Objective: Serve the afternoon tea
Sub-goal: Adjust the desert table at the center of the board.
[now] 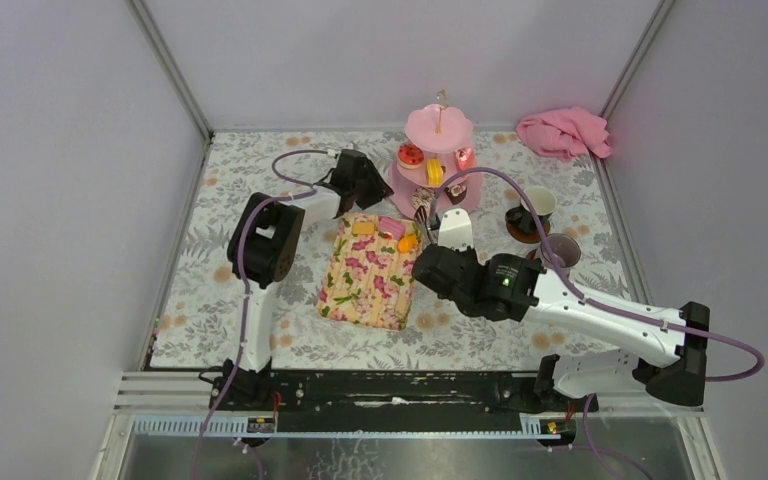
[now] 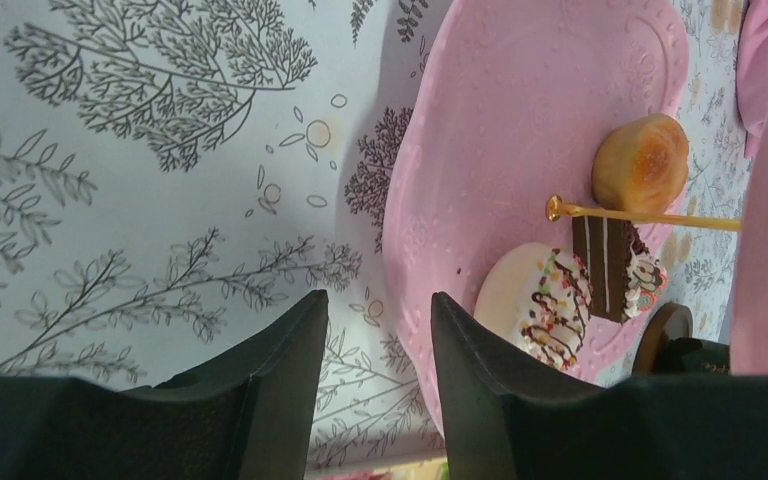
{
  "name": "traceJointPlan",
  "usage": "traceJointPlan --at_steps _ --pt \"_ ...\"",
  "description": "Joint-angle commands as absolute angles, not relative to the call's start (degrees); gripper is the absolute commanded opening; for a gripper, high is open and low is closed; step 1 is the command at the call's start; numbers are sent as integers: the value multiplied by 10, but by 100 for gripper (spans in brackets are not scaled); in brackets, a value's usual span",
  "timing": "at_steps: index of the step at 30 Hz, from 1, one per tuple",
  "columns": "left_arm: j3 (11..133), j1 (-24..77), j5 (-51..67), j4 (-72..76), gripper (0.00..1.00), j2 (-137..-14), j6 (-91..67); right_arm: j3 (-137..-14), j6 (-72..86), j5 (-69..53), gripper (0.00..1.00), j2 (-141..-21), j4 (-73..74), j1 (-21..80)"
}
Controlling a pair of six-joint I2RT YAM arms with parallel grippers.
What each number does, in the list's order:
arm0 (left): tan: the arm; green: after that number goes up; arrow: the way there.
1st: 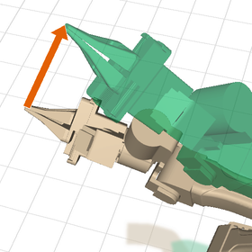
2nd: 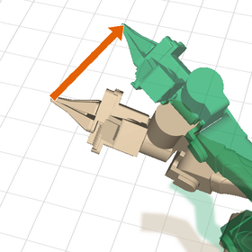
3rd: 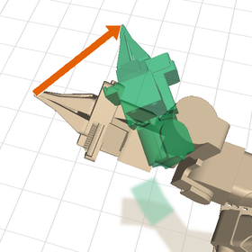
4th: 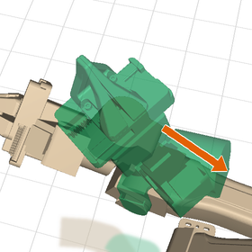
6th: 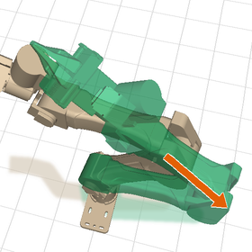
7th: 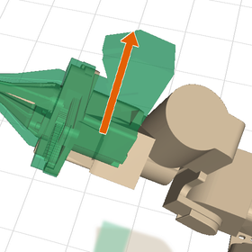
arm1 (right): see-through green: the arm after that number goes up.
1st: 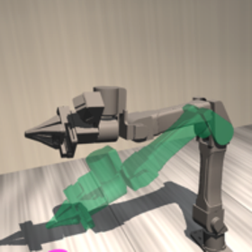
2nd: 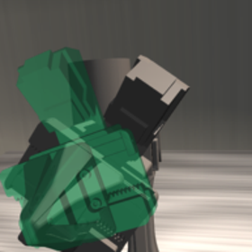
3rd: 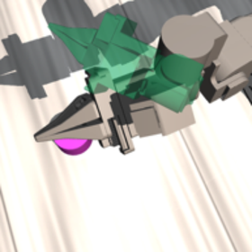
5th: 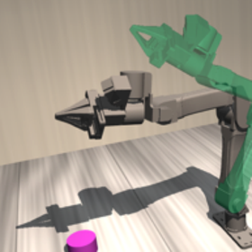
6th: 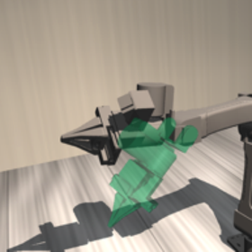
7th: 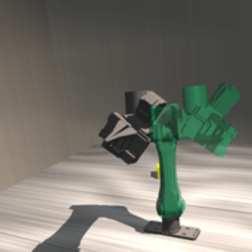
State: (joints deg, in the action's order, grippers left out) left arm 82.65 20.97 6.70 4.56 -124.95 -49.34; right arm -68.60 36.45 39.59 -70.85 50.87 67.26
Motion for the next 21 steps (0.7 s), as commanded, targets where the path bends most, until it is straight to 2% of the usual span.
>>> traceJointPlan --at_steps 1,10,21 --pt "862 212 74 86 50 -1275 -495 -714 382 431 33 -686 507 680" --pt "892 212 69 83 49 -1311 -502 -712 384 432 33 -681 506 681" --pt "848 213 63 109 38 -1307 -530 -702 385 430 33 -675 502 681"
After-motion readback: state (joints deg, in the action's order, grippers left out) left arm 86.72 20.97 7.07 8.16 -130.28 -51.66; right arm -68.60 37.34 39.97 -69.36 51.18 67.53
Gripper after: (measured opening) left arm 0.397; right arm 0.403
